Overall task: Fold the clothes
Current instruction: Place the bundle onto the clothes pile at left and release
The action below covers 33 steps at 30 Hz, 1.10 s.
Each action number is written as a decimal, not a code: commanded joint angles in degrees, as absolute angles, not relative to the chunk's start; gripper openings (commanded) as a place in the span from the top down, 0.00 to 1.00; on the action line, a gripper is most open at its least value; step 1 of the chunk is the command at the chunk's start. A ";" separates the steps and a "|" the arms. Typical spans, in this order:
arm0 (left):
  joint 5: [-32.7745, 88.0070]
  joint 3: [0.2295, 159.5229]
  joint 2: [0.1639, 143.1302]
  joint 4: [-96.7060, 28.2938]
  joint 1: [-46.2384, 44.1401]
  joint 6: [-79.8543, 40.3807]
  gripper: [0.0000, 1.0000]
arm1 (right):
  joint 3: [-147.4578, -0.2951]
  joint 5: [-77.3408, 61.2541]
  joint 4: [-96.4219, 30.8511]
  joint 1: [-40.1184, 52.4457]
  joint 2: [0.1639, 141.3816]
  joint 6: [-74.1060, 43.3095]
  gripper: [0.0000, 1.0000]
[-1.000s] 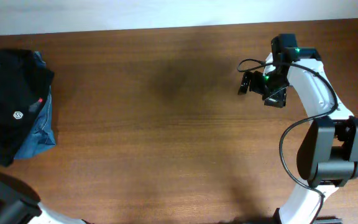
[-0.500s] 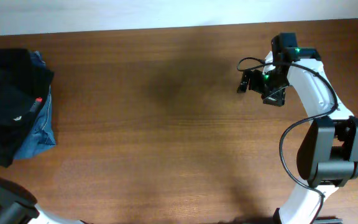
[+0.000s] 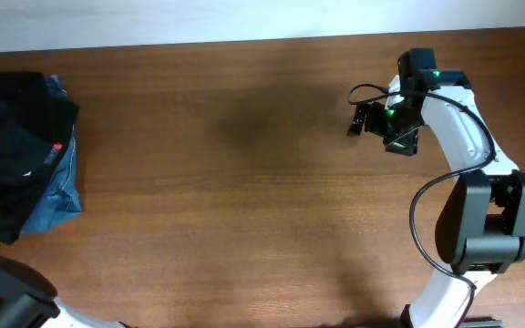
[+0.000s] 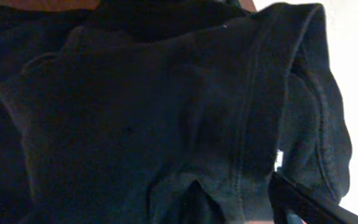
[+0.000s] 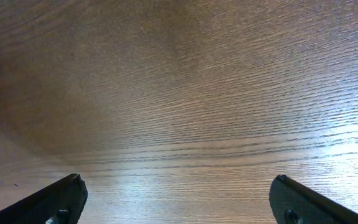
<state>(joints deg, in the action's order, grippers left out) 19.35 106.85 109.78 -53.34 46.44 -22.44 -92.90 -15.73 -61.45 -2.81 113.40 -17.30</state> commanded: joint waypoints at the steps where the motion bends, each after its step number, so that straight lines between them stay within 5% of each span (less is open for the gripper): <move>1: 22.13 109.08 106.45 -53.21 46.48 -18.41 0.07 | -93.93 -16.23 -61.01 -2.98 111.90 -16.71 0.02; 18: 18.98 109.01 100.33 -60.03 46.04 -13.13 0.10 | -93.91 -16.27 -59.22 -2.98 111.90 -16.71 0.01; 20: 16.80 108.95 100.62 -59.44 44.97 -13.13 0.32 | -93.93 -16.27 -59.37 -2.98 111.90 -16.73 0.02; 22: 15.16 108.90 101.23 -58.37 43.46 -13.15 0.68 | -93.93 -16.27 -59.57 -2.98 111.90 -16.71 0.01; 25: 15.16 108.90 102.56 -55.64 40.95 -13.13 0.98 | -93.91 -16.27 -59.64 -2.98 111.90 -16.73 0.01; 33: 2.85 108.90 108.05 -50.11 35.35 -13.13 0.99 | -93.91 -15.84 -60.71 -2.98 111.90 -16.25 0.01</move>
